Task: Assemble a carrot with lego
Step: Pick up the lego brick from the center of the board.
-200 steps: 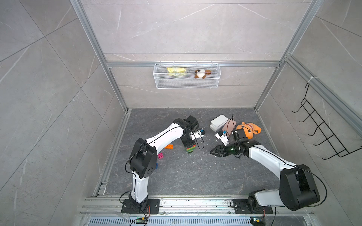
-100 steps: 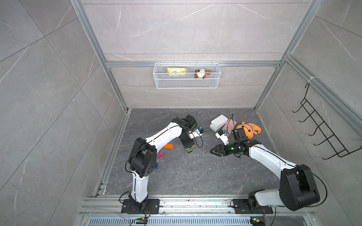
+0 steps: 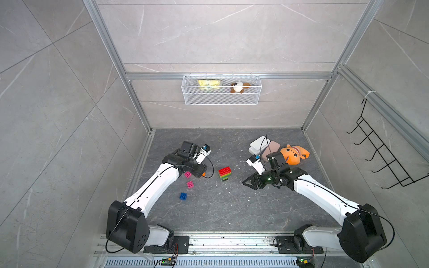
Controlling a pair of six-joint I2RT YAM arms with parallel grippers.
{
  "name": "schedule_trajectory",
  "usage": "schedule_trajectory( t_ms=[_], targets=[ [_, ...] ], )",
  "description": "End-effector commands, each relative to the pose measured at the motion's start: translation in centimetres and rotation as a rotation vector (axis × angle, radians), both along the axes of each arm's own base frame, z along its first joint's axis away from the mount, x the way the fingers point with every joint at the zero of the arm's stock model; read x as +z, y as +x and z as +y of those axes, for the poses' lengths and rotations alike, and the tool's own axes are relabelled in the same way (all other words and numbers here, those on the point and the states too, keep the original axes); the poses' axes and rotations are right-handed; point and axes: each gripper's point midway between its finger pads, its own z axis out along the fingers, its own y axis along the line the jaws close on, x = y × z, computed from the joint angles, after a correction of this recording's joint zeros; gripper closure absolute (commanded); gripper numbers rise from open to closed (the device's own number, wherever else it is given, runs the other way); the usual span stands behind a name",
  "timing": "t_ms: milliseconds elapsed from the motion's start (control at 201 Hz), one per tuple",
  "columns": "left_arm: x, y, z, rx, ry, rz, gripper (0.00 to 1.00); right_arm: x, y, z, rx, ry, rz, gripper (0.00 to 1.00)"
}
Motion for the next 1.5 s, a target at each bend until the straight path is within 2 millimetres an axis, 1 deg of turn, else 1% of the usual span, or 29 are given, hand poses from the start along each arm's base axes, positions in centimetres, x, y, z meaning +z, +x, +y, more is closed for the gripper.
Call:
schedule_trajectory(
  t_ms=[0, 104, 244, 358, 403, 557, 791, 995, 1229, 1334, 1438, 1498],
  targets=[
    [-1.5, 2.0, 2.7, 0.084, 0.087, -0.033, 0.36, 1.0, 0.6, 1.3, 0.047, 0.002, -0.072, 0.35],
    [-1.9, 2.5, 4.4, 0.204, 0.059, 0.023, 0.36, 1.1, -0.2, 2.6, 0.093, 0.006, -0.087, 0.35],
    [-4.1, 1.5, 5.8, 0.251, 0.055, 0.067, 0.36, 0.5, -0.3, 2.5, 0.095, -0.014, -0.087, 0.35],
    [-5.4, 2.3, 7.1, 0.319, 0.078, 0.088, 0.36, 0.1, -0.2, 2.6, 0.099, -0.014, -0.079, 0.35],
    [-5.9, 2.8, 7.3, 0.333, 0.076, 0.106, 0.36, 0.0, -0.2, 2.7, 0.100, -0.012, -0.073, 0.35],
    [-7.7, 3.6, 6.7, 0.325, 0.065, 0.183, 0.34, -0.2, -0.2, 2.6, 0.099, -0.019, -0.074, 0.36],
    [-10.2, 4.0, 7.6, 0.333, 0.111, 0.250, 0.34, -0.6, -0.3, 2.5, 0.096, -0.025, -0.065, 0.36],
    [-10.6, 4.6, 7.7, 0.329, 0.099, 0.252, 0.40, -0.8, -0.4, 2.3, 0.092, -0.036, -0.063, 0.36],
    [-11.0, 5.4, 7.7, 0.330, 0.077, 0.265, 0.52, -1.0, -0.5, 2.2, 0.090, -0.040, -0.058, 0.36],
    [-11.3, 5.5, 8.0, 0.339, 0.078, 0.279, 0.56, -1.0, -0.4, 2.1, 0.087, -0.046, -0.060, 0.36],
    [-11.3, 5.4, 7.8, 0.337, 0.065, 0.285, 0.61, -1.0, -0.5, 2.1, 0.085, -0.046, -0.057, 0.36],
    [-11.3, 5.4, 7.8, 0.337, 0.064, 0.286, 0.62, -1.1, -0.4, 2.1, 0.085, -0.048, -0.056, 0.36]
  ],
)
